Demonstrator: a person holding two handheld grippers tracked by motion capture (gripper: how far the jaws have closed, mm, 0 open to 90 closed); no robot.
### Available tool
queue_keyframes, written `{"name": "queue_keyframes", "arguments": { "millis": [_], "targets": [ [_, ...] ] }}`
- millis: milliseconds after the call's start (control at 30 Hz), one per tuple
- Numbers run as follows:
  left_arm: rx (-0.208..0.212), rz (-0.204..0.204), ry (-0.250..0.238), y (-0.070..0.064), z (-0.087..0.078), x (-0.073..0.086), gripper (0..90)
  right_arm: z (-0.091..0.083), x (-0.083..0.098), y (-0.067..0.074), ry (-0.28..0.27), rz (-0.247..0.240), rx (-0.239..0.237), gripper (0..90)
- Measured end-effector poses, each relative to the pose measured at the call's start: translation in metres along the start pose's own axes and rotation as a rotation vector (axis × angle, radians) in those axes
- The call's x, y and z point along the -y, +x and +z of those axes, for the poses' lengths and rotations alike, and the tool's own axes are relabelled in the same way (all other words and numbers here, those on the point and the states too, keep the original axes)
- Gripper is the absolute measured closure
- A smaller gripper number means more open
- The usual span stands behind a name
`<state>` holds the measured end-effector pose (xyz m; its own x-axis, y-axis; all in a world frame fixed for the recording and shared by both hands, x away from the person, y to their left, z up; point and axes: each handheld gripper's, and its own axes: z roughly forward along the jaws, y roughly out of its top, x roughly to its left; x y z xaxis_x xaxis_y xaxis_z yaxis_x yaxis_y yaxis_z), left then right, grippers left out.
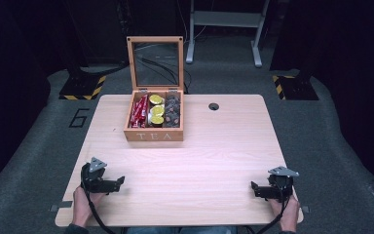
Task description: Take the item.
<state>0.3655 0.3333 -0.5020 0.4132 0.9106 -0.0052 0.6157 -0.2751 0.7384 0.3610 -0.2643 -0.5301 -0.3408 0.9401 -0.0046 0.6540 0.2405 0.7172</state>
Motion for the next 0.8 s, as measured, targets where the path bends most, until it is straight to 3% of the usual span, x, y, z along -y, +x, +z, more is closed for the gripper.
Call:
{"name": "queue_keyframes", "arguments": {
  "millis": [333,667,800],
  "targets": [
    [0.031,0.050,-0.018,-0.012,-0.001,-0.028,0.2,0.000,0.000,0.000,0.000,-0.002,0.000,0.0],
    [0.068,0.035,-0.037,-0.013,0.003,-0.049,0.2,0.000,0.000,0.000,-0.001,0.000,0.000,0.0],
    [0.081,0.051,-0.033,-0.015,0.008,-0.058,0.3,0.000,0.000,0.000,-0.001,0.000,-0.001,0.0]
  ]
}}
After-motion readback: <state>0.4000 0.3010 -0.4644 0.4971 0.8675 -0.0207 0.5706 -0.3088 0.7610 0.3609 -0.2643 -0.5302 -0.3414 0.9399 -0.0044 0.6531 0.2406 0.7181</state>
